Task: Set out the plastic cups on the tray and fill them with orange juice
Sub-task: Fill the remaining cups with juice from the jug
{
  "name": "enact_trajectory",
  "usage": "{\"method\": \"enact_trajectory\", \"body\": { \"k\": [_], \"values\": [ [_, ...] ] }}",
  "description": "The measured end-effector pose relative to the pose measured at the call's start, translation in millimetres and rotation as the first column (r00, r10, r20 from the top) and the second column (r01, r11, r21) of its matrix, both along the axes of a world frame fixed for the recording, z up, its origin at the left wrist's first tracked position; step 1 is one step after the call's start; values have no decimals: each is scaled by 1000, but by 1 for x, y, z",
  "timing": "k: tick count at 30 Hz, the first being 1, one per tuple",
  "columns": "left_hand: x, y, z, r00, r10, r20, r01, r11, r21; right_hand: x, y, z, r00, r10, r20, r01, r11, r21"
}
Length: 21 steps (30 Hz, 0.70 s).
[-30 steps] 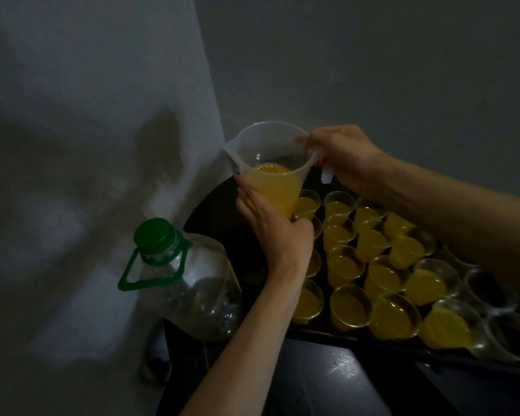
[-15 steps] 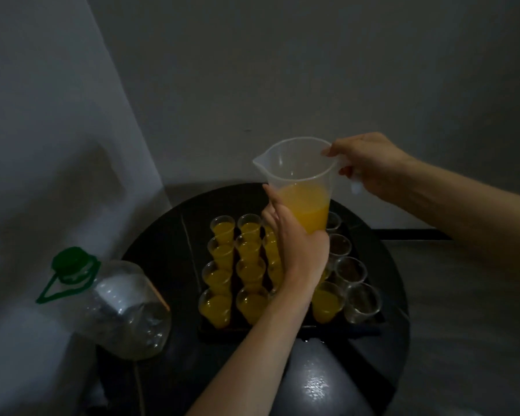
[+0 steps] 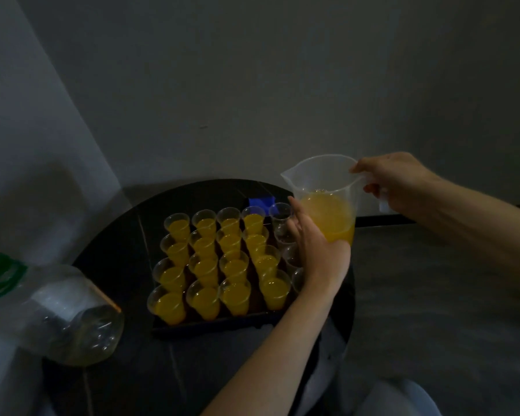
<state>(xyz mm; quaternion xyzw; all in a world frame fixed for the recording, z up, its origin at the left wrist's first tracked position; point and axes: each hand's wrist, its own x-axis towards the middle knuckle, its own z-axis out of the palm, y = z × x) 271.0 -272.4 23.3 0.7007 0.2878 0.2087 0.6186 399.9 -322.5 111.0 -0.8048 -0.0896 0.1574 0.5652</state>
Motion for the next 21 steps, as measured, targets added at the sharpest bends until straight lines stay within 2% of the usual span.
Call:
{"method": "enact_trajectory", "body": {
  "k": [6,21],
  "values": [
    [28,-12,-12,999,-32,15,33,994,-100,23,-10,-11,998,-60,7,61,997,-54],
    [95,13,-41,999,25,43,-12,960,-279,84,23,-34,998,-40,42,44,993,-108]
  ]
}}
